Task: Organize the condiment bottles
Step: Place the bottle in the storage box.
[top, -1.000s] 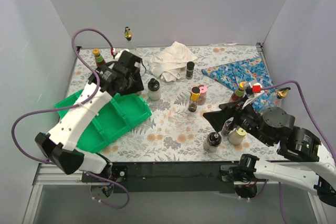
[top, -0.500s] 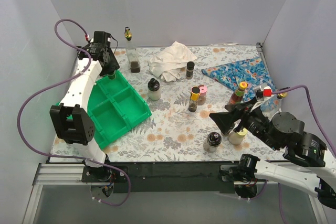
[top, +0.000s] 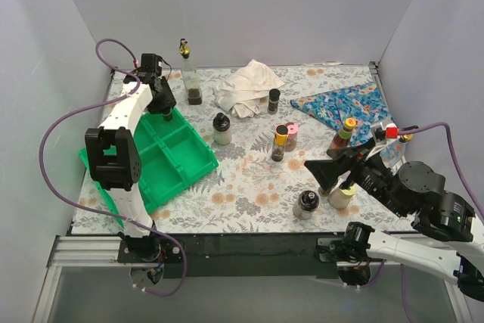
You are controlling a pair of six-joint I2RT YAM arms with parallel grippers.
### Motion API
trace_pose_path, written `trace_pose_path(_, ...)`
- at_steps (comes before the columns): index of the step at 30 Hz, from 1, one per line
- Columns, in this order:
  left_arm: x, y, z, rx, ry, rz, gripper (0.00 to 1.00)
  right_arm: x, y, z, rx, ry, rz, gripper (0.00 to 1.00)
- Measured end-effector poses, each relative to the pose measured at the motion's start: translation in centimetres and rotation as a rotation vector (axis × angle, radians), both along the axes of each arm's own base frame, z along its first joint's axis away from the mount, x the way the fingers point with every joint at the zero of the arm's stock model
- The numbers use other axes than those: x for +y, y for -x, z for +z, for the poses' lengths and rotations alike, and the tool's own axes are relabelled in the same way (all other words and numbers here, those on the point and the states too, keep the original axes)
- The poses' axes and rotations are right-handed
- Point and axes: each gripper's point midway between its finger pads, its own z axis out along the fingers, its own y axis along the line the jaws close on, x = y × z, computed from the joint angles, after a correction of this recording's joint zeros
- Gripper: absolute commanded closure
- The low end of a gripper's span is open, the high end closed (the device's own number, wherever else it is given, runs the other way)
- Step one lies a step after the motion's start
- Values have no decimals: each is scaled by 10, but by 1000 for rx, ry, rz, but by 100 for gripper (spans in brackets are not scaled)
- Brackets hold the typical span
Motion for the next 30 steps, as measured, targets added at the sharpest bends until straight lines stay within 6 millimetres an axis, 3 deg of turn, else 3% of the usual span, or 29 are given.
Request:
trace_pose_path(3, -2, -3, -14, 16, 5, -16, 83, 0, 0, 0, 0, 0, 0, 3)
trace_pose_path(6, -3, -4, -28, 39, 4, -26, 65, 0, 0, 0, 0, 0, -2, 3)
trace_pose_path(7, -3, -6, -32, 45, 3, -28, 53, 0, 0, 0, 0, -1, -2, 3)
trace_pose_path(10, -3, -10, -34, 35, -2, -39, 38, -1, 0, 1, -2, -4, -2, 3)
trace_pose_path(16, -1, -8, -40, 41, -13, -51, 29, -5, 1, 3, -7, -16, -8, 3)
trace_pose_path(19, 0, -7, -40, 43, -22, -54, 17, -6, -1, 3, -7, -17, -19, 3)
trace_pose_path(24, 2, -4, -27, 37, -32, -56, 9, -8, -2, 4, -2, -27, -33, 3)
trace_pose_path(30, -4, -1, 32, -69, -2, -75, 2, -12, -2, 1, 29, -45, -55, 4)
